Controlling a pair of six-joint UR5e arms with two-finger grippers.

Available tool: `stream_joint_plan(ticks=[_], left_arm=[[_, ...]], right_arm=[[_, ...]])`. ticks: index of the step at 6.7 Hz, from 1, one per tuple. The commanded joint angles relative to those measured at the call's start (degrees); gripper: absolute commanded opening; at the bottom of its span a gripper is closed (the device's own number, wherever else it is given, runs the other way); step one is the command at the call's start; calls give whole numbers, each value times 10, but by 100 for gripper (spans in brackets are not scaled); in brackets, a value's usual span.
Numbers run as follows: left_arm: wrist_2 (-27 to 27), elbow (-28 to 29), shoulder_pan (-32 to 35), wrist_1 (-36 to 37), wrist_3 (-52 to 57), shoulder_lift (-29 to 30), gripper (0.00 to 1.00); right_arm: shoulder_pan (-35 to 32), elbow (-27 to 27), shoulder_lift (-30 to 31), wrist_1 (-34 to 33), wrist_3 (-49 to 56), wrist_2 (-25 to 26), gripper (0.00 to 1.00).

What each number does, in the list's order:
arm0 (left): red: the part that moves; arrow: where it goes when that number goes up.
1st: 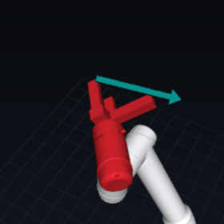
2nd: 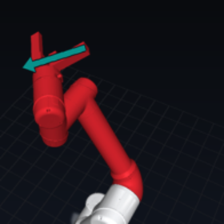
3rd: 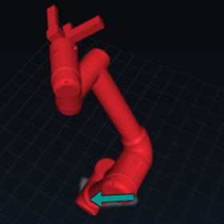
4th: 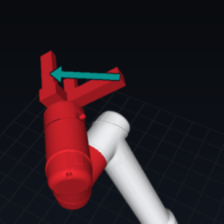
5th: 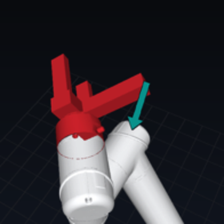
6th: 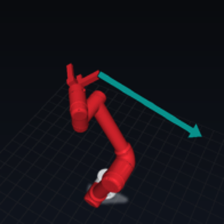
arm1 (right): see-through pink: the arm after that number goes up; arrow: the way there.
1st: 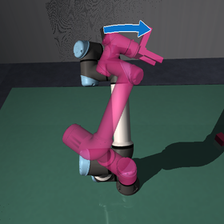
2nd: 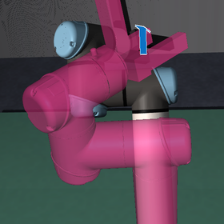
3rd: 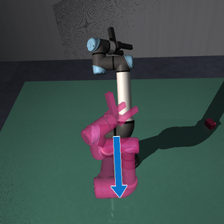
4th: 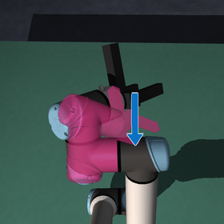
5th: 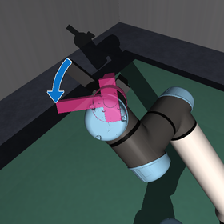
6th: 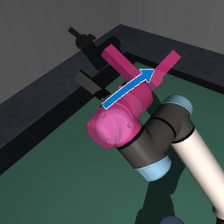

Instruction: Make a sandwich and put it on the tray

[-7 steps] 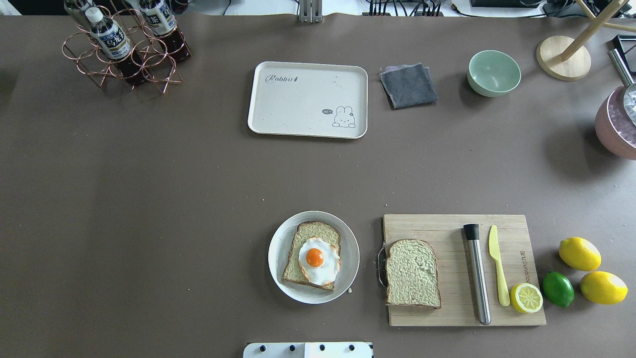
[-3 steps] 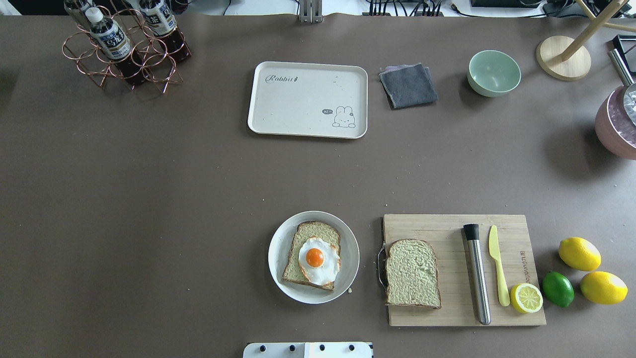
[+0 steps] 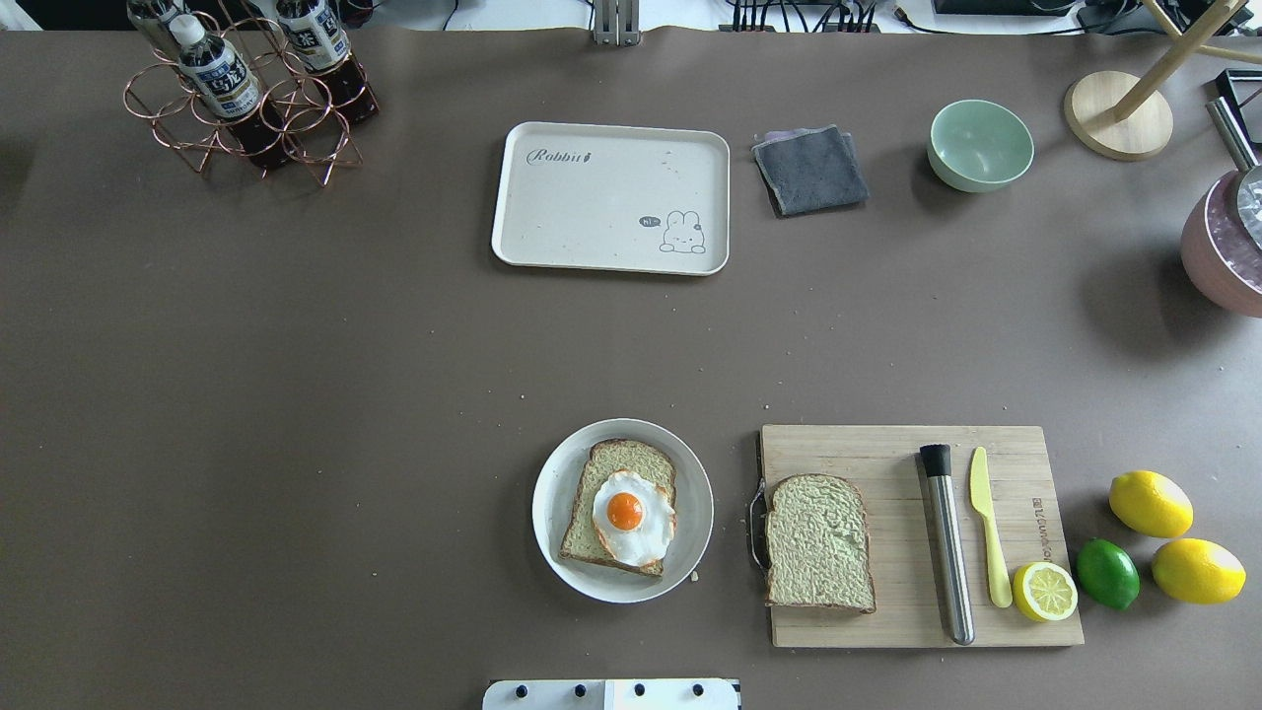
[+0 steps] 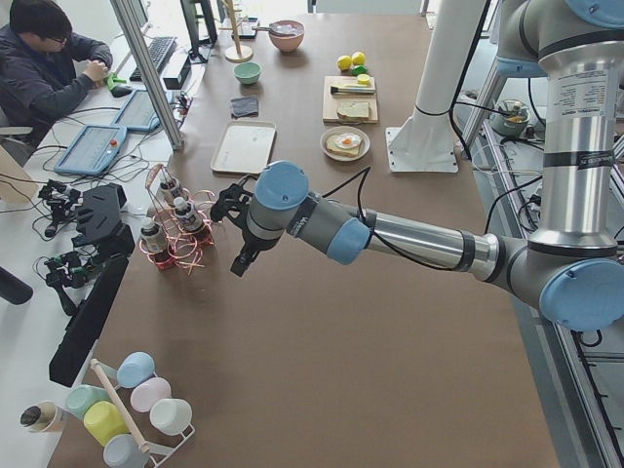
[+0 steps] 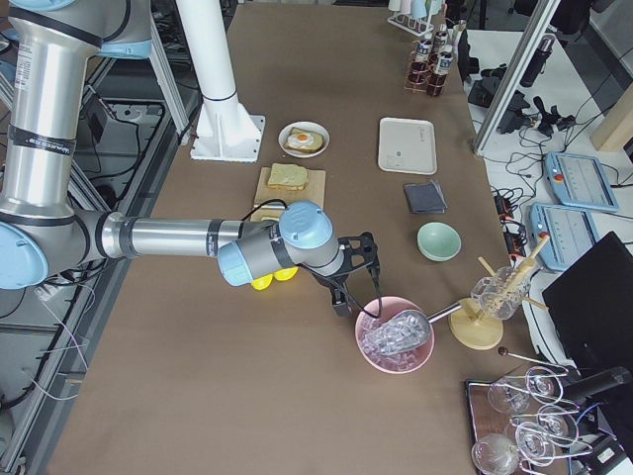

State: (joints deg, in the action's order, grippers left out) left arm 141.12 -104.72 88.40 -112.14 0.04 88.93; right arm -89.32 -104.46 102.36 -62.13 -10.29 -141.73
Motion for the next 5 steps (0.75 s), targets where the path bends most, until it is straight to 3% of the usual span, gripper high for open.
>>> stream_joint_plan(ticks=[1, 3, 5], left_arm=[[-8, -2, -62, -17, -121, 26, 99], [-103, -32, -157, -47, -326, 30, 99], [-172, -78, -275, -60, -490, 53, 99]], right_arm=[[44, -3, -18, 62, -119, -40, 100], [161, -42, -21, 133, -356, 75, 100], [307, -110, -17, 134, -494, 192, 100]])
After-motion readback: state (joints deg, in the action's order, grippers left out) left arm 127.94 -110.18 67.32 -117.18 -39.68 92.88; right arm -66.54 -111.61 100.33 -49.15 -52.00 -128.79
